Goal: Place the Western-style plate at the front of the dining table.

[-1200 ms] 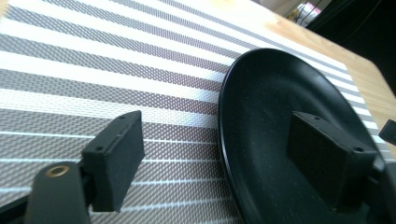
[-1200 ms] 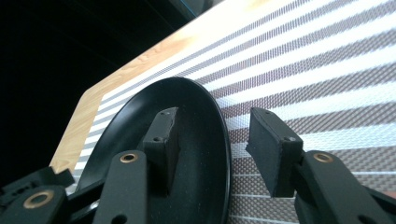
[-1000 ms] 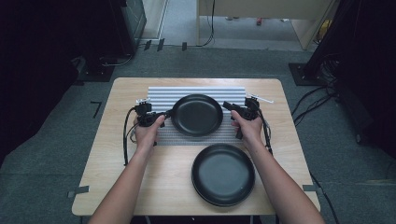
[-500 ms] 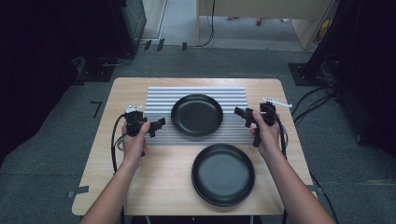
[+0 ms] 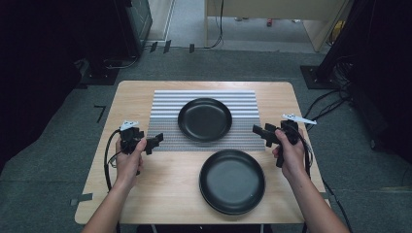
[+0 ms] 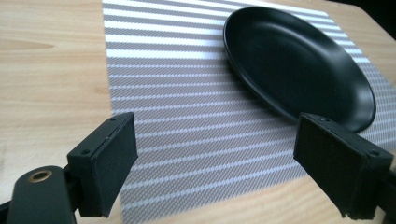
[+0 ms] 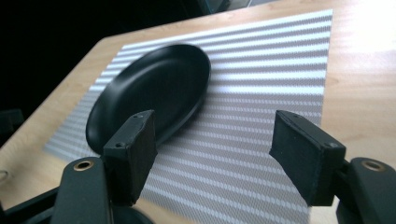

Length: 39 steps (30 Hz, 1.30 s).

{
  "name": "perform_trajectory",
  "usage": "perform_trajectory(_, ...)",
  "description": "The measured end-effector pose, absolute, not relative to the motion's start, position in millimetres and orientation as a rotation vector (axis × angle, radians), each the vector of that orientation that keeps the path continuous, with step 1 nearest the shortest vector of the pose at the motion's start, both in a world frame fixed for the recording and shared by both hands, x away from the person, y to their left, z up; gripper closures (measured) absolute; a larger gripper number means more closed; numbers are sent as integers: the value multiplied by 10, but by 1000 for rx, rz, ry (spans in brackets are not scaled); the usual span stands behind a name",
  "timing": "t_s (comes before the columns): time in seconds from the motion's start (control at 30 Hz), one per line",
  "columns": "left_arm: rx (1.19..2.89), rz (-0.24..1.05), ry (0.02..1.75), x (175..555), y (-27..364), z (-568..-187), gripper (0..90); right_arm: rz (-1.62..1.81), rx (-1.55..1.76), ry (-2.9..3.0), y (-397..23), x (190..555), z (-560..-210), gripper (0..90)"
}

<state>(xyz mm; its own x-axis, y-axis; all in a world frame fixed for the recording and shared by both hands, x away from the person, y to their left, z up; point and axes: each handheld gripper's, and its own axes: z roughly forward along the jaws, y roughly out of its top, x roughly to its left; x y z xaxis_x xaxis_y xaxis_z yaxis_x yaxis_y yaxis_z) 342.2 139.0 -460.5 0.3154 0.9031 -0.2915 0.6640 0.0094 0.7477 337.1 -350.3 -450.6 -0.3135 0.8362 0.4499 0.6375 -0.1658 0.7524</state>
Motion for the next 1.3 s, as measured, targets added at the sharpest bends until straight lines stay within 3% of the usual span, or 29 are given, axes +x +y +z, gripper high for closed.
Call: perform_trajectory(1.3,1802,433,1483,2439,2312,-5026,132,1248,1722,1841,-3980,1948,-5014,282)
